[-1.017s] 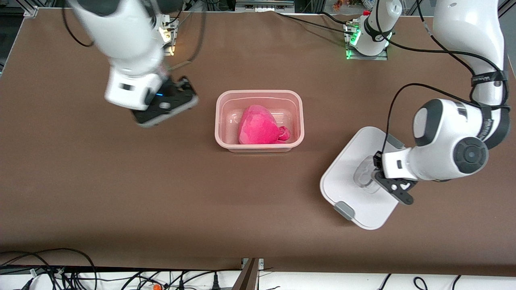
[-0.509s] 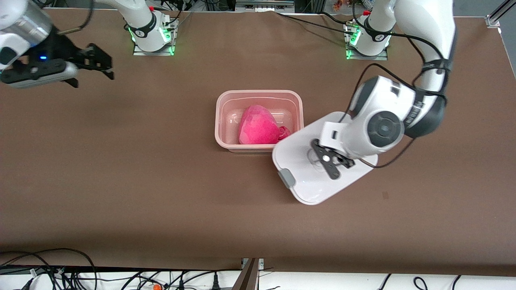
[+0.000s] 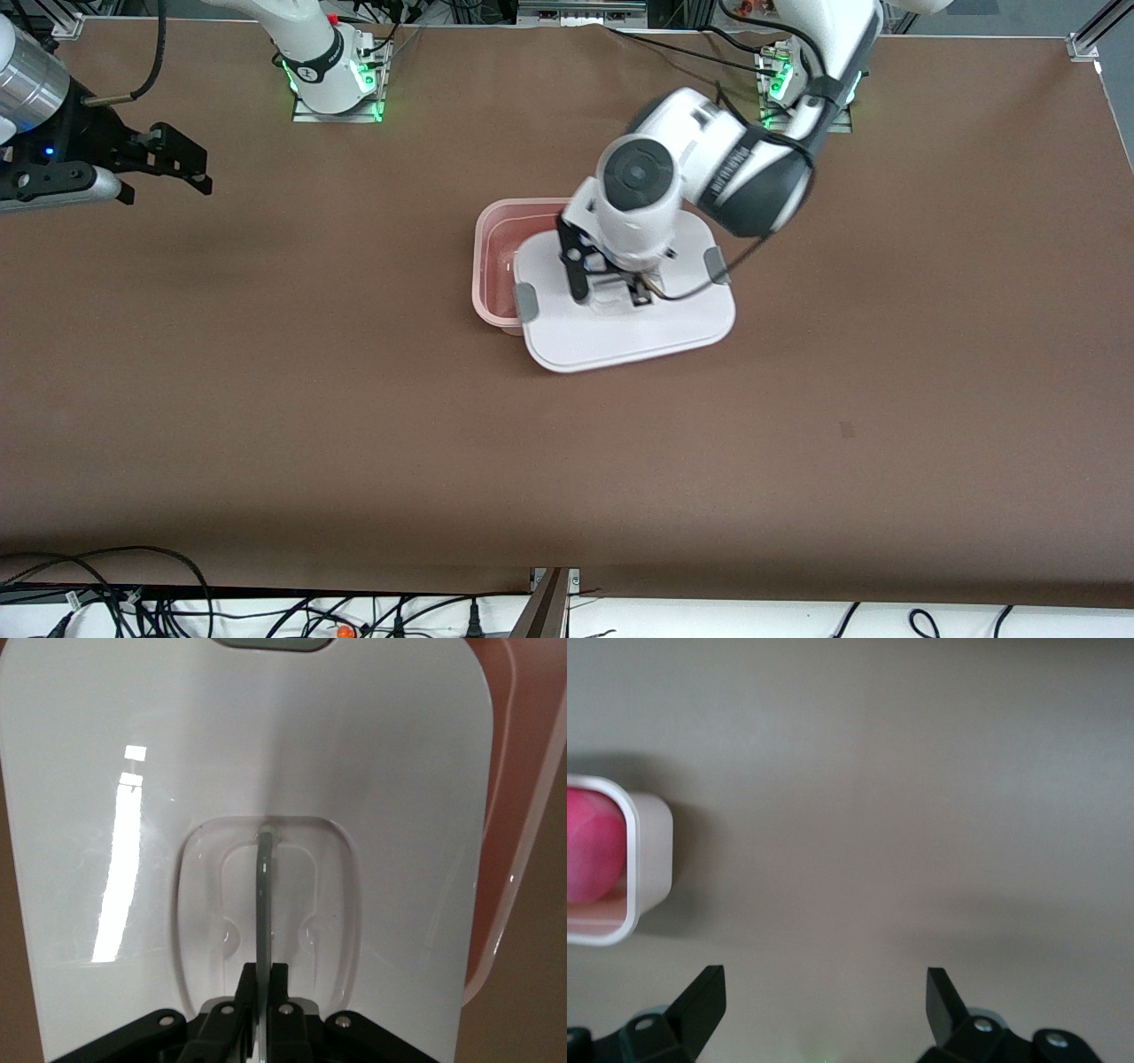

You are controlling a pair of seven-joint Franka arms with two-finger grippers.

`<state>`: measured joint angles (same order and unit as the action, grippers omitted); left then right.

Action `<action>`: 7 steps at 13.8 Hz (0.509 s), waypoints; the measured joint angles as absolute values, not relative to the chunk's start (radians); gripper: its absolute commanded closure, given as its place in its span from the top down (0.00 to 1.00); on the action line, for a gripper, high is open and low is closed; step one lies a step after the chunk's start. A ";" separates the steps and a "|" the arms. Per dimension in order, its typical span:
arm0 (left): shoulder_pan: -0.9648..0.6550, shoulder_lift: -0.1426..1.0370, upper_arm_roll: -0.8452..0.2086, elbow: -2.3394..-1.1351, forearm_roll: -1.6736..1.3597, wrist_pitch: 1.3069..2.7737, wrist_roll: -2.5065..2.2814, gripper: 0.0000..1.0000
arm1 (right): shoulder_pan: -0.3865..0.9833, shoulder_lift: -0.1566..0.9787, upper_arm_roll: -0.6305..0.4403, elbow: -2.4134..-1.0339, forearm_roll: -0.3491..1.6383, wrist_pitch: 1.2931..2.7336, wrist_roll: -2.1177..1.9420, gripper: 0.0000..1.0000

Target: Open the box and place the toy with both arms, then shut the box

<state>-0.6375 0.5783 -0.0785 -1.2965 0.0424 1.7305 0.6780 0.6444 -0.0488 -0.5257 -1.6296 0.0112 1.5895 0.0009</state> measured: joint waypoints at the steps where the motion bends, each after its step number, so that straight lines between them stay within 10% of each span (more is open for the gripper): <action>1: -0.672 0.580 -0.078 -1.297 0.066 1.731 0.678 0.00 | 0.644 -0.046 -0.529 -1.636 0.011 1.617 0.002 1.00; 7: -0.757 0.619 -0.076 -1.297 0.093 1.762 0.677 0.00 | 0.645 -0.035 -0.533 -1.674 0.011 1.677 0.015 1.00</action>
<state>-0.7570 0.6188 -0.0755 -1.2973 0.0933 1.7618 0.6767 0.6447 -0.0350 -0.5327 -1.6744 0.0113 1.6770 0.0151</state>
